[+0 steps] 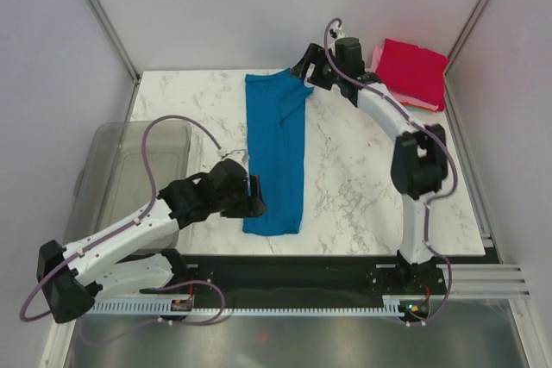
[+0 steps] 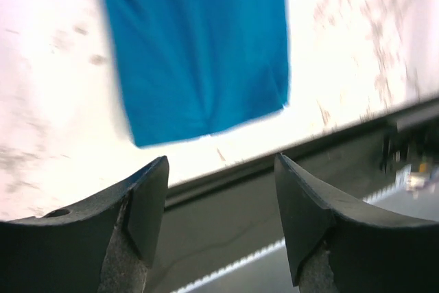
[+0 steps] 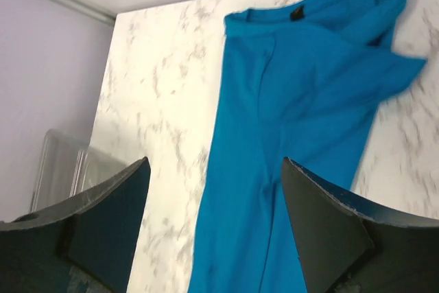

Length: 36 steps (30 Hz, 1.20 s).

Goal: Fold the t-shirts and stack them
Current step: Fold the tshirt

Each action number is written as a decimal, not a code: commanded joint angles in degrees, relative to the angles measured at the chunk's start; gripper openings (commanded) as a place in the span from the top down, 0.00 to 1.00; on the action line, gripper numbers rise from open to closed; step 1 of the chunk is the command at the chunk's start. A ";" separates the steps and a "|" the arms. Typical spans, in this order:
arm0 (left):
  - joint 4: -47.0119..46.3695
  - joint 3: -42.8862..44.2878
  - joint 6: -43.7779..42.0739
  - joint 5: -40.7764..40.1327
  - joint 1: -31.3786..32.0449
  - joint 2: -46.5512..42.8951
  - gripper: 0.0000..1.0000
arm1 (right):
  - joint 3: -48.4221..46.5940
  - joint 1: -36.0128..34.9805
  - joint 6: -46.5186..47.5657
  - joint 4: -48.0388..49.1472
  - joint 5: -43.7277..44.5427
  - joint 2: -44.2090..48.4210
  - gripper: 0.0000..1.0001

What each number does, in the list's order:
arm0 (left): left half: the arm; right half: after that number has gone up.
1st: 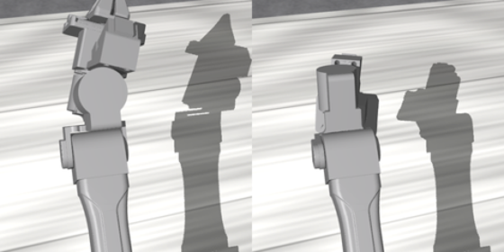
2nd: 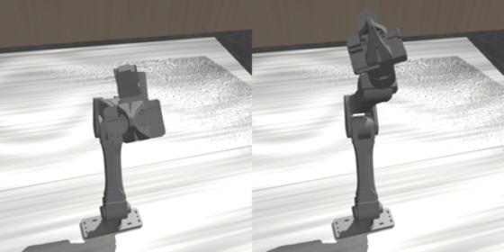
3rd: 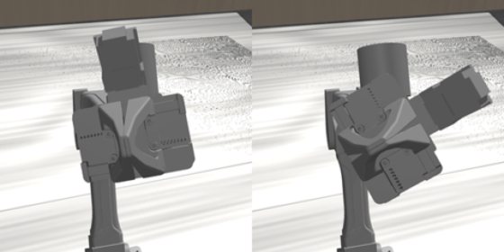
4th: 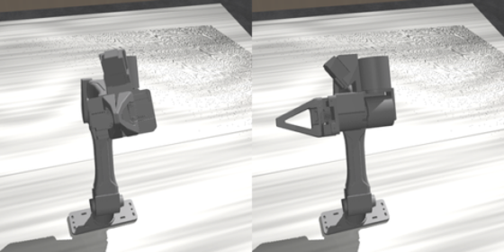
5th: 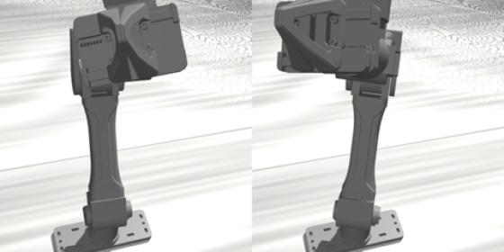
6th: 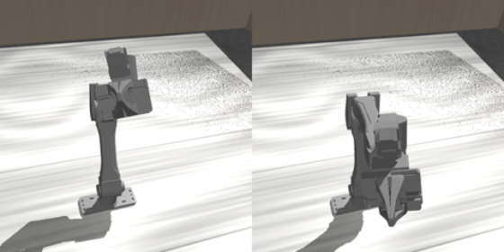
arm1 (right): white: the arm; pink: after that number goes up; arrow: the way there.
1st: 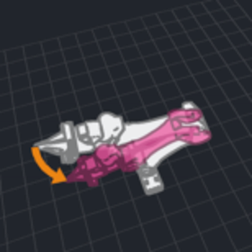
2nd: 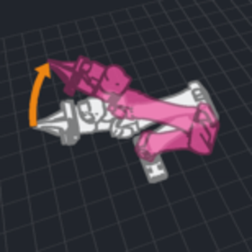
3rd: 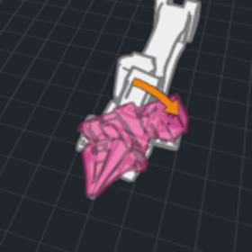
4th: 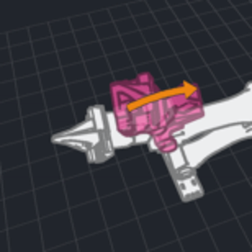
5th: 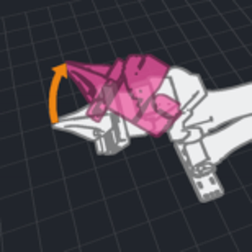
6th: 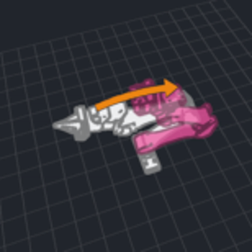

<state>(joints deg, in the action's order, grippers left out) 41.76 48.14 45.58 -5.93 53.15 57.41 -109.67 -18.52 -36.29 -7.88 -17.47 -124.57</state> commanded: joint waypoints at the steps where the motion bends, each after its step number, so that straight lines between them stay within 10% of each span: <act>1: -1.23 -1.02 -6.47 3.98 -11.10 -0.28 0.31 | 15.92 -1.51 3.25 -1.52 2.00 20.00 0.15; 14: -12.92 -19.03 -2.70 8.31 -16.41 -2.65 0.36 | 80.11 -26.36 -15.90 -0.83 14.13 58.02 0.20; 36: -24.44 -24.14 -4.80 7.87 -16.41 -1.16 0.24 | 84.00 -35.18 -23.03 12.97 18.62 46.62 0.41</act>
<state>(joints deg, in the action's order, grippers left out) 21.54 24.56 42.74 1.32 37.01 54.74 -25.76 -53.47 -58.92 4.62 -1.10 -75.26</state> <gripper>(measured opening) 0.758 0.614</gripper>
